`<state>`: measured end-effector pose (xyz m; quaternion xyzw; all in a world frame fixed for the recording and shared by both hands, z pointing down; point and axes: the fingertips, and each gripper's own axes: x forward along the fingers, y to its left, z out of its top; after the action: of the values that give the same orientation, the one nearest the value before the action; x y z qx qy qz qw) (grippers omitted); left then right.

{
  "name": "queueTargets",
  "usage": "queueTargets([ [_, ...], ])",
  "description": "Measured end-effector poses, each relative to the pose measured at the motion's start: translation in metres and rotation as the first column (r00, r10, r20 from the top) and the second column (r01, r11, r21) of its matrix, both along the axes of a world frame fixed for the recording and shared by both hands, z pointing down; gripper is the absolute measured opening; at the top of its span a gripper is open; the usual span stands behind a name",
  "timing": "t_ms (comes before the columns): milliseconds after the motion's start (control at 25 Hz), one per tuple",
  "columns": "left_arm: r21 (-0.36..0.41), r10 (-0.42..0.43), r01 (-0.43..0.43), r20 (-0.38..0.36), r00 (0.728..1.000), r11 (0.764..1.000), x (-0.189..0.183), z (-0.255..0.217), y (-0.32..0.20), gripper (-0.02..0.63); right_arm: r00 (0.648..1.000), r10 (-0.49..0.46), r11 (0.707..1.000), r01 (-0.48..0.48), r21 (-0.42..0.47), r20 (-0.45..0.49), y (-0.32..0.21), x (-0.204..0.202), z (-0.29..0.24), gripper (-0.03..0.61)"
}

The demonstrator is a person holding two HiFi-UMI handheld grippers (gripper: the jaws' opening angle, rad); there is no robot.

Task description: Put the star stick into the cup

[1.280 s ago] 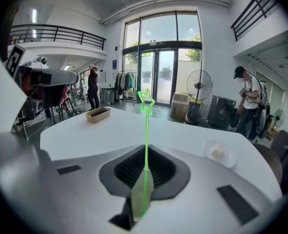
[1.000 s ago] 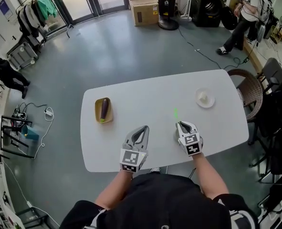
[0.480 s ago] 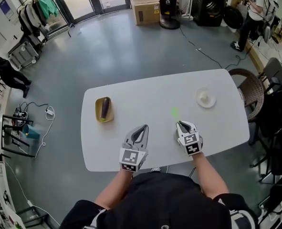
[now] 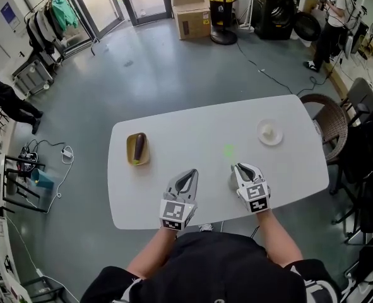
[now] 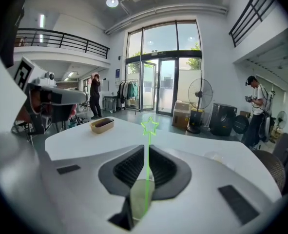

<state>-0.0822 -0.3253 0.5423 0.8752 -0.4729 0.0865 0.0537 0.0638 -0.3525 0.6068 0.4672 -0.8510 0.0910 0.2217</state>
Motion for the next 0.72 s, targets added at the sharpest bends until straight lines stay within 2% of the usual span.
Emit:
queueTargets([
  [320, 0.013, 0.023, -0.023, 0.007, 1.0, 1.0, 0.017, -0.002, 0.006, 0.011, 0.996, -0.015, 0.99, 0.002, 0.138, 0.091, 0.008, 0.005, -0.069, 0.023],
  [520, 0.021, 0.027, -0.026, -0.005, 1.0, 0.999, 0.02, -0.01, 0.006, 0.011, 0.983, -0.037, 0.973, -0.005, 0.232, 0.178, 0.015, 0.004, -0.113, 0.006],
  [720, 0.038, 0.019, -0.019, -0.003, 1.0, 0.999, 0.016, -0.016, 0.002, 0.011, 0.982, -0.034, 0.955, -0.023, 0.294, 0.188, 0.017, 0.009, -0.133, 0.005],
])
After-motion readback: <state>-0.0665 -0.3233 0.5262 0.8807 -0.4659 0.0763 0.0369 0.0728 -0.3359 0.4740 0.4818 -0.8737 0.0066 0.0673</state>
